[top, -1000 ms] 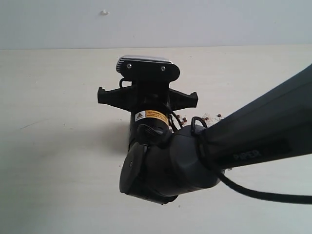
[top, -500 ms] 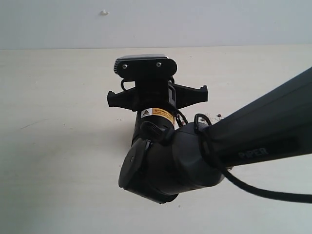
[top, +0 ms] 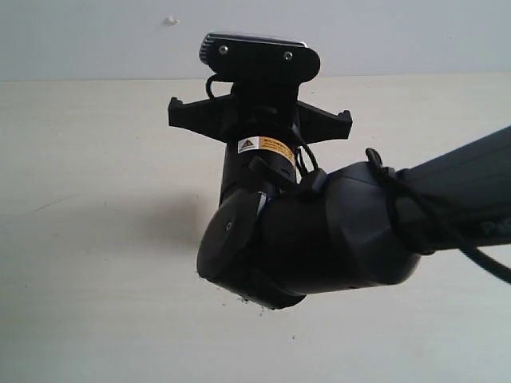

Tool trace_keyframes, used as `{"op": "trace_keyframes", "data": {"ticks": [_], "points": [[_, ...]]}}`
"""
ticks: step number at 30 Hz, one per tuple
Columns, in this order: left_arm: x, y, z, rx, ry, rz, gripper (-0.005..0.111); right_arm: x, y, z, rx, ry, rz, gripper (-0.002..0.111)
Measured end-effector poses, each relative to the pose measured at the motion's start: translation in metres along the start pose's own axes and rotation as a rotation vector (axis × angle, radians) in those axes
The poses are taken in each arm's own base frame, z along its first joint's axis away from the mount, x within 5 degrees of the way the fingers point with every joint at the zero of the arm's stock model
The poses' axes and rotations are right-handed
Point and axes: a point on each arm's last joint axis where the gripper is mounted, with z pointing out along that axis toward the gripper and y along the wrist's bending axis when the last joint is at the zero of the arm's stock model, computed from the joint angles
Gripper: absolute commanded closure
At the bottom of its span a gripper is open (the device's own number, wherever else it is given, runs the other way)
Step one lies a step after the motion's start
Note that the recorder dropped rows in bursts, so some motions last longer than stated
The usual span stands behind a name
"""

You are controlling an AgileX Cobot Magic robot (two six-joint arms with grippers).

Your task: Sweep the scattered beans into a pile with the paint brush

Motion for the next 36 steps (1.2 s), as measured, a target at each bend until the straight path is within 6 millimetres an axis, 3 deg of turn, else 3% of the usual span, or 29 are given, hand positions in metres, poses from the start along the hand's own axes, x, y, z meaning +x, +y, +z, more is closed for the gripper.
{"op": "trace_keyframes", "data": {"ticks": [7, 13, 18, 27, 36], "points": [[0.000, 0.000, 0.000, 0.000, 0.000, 0.000, 0.107, -0.004, 0.005, 0.012, -0.129, -0.079, 0.253, 0.108], [0.000, 0.000, 0.000, 0.000, 0.000, 0.000, 0.107, 0.016, -0.005, 0.053, -0.101, -0.043, 0.467, 0.108], [0.000, 0.000, 0.000, 0.000, 0.000, 0.000, 0.107, 0.038, 0.002, 0.077, -0.140, -0.004, 0.526, 0.108], [0.000, 0.000, 0.000, 0.000, 0.000, 0.000, 0.107, 0.073, 0.022, 0.096, -0.150, 0.071, 0.435, 0.108], [0.000, 0.000, 0.000, 0.000, 0.000, 0.000, 0.107, 0.063, 0.000, 0.097, 0.118, 0.041, 0.207, 0.108]]}}
